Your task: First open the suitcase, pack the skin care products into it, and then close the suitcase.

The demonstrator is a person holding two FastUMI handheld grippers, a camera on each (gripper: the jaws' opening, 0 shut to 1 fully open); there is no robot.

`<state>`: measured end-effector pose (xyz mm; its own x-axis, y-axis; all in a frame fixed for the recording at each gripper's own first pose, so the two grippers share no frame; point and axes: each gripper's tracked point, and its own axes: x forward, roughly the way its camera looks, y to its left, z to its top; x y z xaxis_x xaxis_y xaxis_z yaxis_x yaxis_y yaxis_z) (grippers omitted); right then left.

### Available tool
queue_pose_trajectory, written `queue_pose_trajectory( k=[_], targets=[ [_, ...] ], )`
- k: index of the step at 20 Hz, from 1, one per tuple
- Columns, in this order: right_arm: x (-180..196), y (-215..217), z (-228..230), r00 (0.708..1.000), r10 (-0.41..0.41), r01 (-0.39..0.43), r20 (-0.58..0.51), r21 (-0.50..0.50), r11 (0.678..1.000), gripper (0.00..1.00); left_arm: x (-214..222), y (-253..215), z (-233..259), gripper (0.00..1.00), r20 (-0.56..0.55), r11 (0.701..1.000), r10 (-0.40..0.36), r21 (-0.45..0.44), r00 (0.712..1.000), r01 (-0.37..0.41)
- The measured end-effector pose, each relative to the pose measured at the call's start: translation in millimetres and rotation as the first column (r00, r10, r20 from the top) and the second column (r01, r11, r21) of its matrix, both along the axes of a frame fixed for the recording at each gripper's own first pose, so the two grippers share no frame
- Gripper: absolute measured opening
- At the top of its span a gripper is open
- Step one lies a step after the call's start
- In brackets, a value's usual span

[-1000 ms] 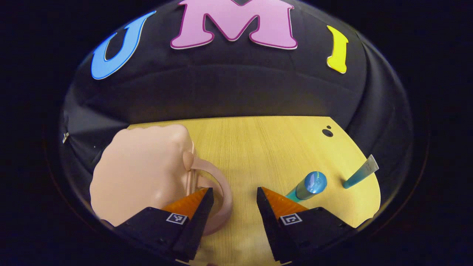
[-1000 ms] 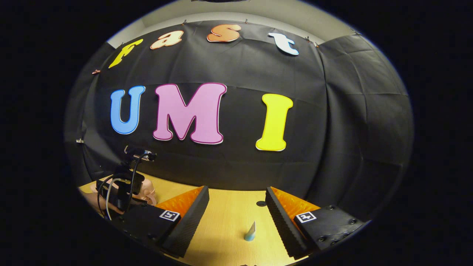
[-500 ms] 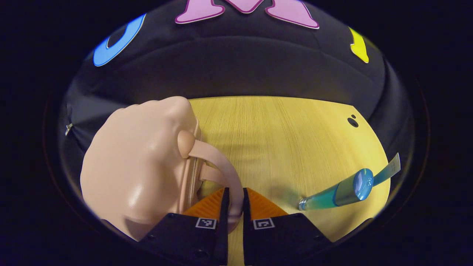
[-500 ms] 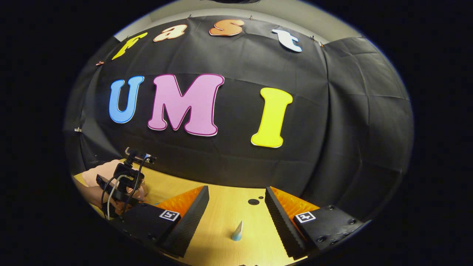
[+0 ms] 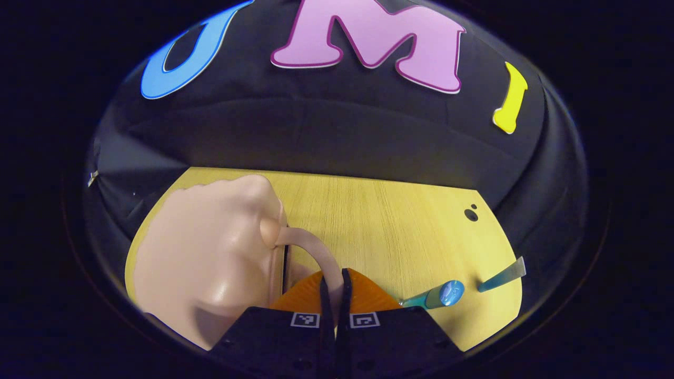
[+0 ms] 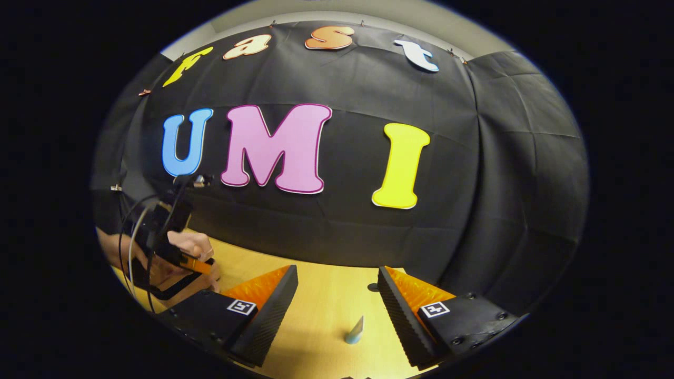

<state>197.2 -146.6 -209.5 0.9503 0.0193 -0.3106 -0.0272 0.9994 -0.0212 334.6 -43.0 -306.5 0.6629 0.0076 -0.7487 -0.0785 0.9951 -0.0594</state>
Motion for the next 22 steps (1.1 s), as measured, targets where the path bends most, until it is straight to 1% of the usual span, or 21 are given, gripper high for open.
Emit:
queue_pose_trajectory(
  k=[2,4,6,8,9,10,11,13,16,17,19,20,22],
  targets=[
    [1,12,5,1.0,0.018,-0.018,0.005,0.018,1.0,0.96,7,15,41,0.06,0.034,1.0,0.006,-0.01,0.999,-0.006],
    [2,23,9,0.999,0.035,-0.035,0.012,0.028,0.999,0.96,13,44,82,0.06,0.057,1.0,0.009,-0.008,0.998,-0.008],
    [3,34,13,0.998,0.053,-0.053,0.021,0.036,0.998,0.96,13,84,114,0.06,0.068,1.0,0.026,-0.011,0.997,-0.025],
    [6,45,14,0.998,0.067,-0.068,0.023,0.044,0.997,0.96,9,131,137,0.06,0.055,0.997,0.07,-0.028,0.996,-0.069],
    [7,51,13,0.997,0.073,-0.074,0.015,0.055,0.996,0.96,6,155,147,0.06,0.061,0.997,0.08,-0.016,0.995,-0.079],
    [7,55,13,0.997,0.074,-0.074,0.007,0.064,0.995,0.96,1,182,154,0.02,0.068,0.996,0.089,0.015,0.994,-0.091],
    [8,59,14,0.997,0.071,-0.071,0.006,0.069,0.995,0.96,-6,210,160,0.06,0.069,0.994,0.089,0.052,0.994,-0.092],
    [8,68,17,0.998,0.068,-0.069,0.01,0.068,0.995,0.97,-19,261,157,0.06,0.045,0.99,0.094,0.104,0.995,-0.098],
    [8,80,16,0.997,0.072,-0.072,0.009,0.016,0.997,0.96,-30,344,140,0.06,0.047,0.972,0.13,0.192,0.99,-0.137],
    [7,84,15,0.997,0.075,-0.075,0.0,0.013,0.997,0.96,-35,377,132,0.06,0.04,0.957,0.145,0.249,0.989,-0.15],
    [2,93,9,0.996,0.085,-0.085,-0.025,0.019,0.996,0.97,-50,448,110,0.06,0.018,0.914,0.178,0.366,0.984,-0.172],
    [0,95,2,0.995,0.085,-0.084,-0.047,0.008,0.996,0.96,-56,478,90,0.06,0.001,0.908,0.194,0.379,0.981,-0.18],
    [-8,92,-12,0.993,0.059,-0.06,-0.098,-0.01,0.998,0.96,-59,508,48,0.06,-0.015,0.921,0.231,0.325,0.973,-0.214]
  ],
)
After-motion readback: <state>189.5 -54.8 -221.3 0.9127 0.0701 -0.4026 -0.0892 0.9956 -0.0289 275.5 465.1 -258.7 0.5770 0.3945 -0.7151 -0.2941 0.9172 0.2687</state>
